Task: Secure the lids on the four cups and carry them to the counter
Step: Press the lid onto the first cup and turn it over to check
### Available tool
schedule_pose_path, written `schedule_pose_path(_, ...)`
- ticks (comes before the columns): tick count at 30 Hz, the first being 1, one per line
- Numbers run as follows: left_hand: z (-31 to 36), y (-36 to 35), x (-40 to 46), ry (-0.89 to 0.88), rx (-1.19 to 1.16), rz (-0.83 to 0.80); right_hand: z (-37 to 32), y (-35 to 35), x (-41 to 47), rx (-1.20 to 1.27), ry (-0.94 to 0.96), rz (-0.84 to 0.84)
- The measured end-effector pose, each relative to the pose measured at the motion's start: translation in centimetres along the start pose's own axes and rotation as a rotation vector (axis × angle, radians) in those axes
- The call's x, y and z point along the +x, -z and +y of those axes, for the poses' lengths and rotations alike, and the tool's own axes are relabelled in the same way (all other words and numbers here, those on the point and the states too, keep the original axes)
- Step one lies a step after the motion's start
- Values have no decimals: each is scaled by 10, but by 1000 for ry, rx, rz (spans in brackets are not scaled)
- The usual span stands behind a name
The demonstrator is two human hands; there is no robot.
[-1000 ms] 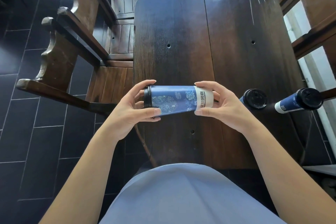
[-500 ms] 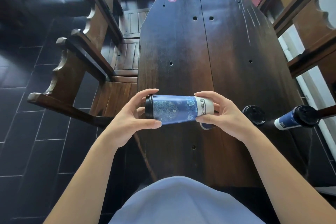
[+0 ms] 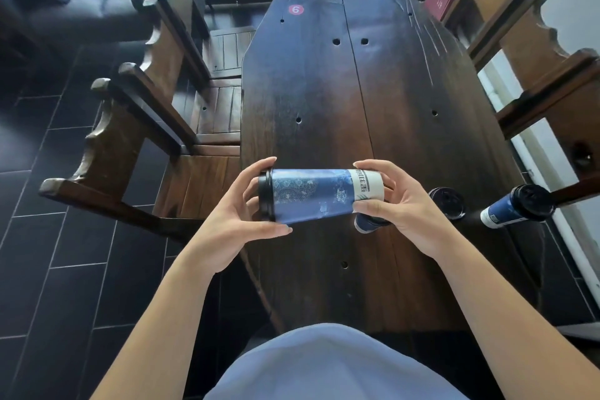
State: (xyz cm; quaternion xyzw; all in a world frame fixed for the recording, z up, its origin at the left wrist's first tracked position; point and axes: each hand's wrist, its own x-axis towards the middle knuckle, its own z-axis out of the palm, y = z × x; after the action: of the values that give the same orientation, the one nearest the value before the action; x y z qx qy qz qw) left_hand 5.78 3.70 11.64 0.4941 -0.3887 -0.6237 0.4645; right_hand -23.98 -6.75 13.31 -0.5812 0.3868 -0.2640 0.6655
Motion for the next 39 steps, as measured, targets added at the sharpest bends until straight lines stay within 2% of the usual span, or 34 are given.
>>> schedule_pose_path(5,-2,8,-7,-9,16,-2,3,-18,-14,18,-14,42)
schedule_pose_path(14,-2,-11,-20,49,16,-16,4,-14,-33,3,59,-11)
schedule_pose_path(22,-8,-44,-35,-60,123,136,12,8,-36,19,-6,-61)
schedule_pose_path(29,-9,-72,-49,40,63,251,16,25,-41,-4,71,-191)
schedule_pose_path(32,-9,-75,-50,56,54,249,15,29,-39,6,65,-180)
schedule_pose_path(39,-3,-61,-40,-29,96,175,15,20,-35,0,16,-132)
